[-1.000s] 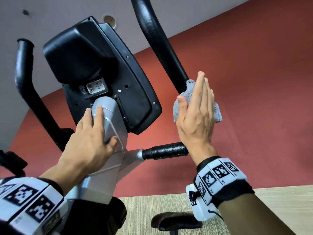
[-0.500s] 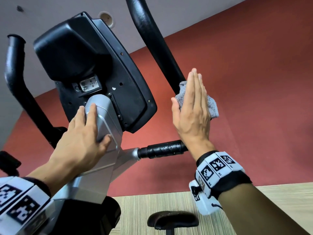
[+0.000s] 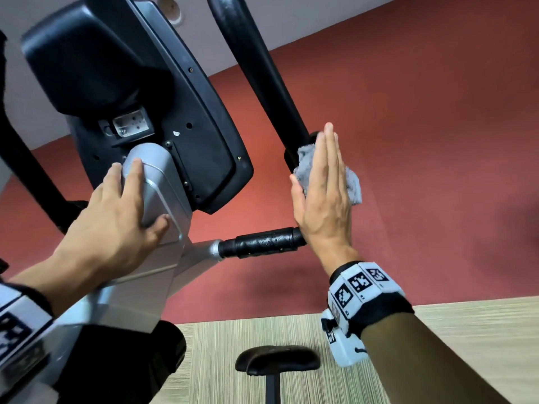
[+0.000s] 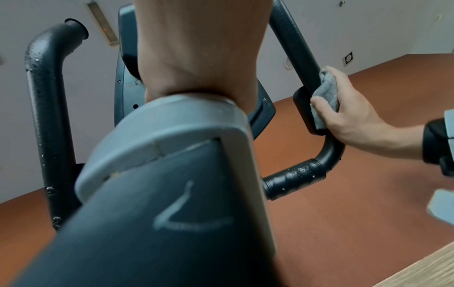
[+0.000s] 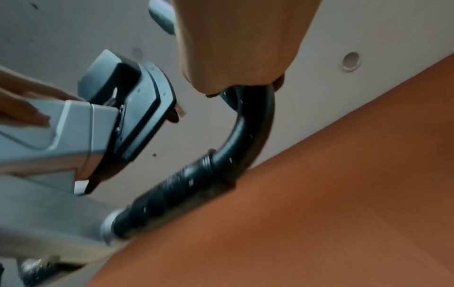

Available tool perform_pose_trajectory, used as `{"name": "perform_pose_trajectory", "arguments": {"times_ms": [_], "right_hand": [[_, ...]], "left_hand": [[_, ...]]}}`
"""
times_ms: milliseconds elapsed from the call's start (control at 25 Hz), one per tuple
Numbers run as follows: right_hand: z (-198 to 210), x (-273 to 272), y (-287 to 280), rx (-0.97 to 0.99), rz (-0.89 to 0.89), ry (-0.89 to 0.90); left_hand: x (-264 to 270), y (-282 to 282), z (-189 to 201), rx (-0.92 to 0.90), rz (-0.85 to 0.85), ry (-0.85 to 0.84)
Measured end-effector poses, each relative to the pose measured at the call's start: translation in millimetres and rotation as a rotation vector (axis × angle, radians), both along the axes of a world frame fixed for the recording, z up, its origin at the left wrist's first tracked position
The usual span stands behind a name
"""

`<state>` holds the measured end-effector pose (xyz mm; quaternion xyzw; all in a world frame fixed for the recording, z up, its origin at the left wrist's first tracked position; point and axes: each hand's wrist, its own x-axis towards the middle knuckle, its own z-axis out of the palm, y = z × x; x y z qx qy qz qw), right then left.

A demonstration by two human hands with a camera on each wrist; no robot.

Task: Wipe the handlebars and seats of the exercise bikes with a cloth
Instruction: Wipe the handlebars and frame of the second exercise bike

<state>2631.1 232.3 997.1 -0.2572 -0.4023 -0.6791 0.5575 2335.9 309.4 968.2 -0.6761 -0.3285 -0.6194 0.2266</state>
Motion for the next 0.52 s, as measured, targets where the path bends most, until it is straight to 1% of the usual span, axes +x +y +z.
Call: {"name": "perform_pose_trajectory", "arguments": {"times_ms": [120,200,320,360,400,520], "right_hand": [[-31,12,18,-0.069,0.098,0.106],[-29,7,15,-0.086,0.117,0.120],[-9,3,1,-0.085,0.083,0.017],[-8,6,3,-0.073,0.075,-0.003],[-12,11,8,-0.063,0.081,0.006],[-38,15,27,-0.071,0.129,0.136]], "left_hand": [[-1,1,-1,-0.001,0.003,0.001],[-2,1,-1,-0.006,-0.005,-0.001],[0,2,-1,0.003,0.001,-0.009],[0,3,-1,0.008,0.003,-0.010],[0,3,-1,0.007,0.001,-0.011],[0,2,-2,0.005,0.000,-0.014]]}}
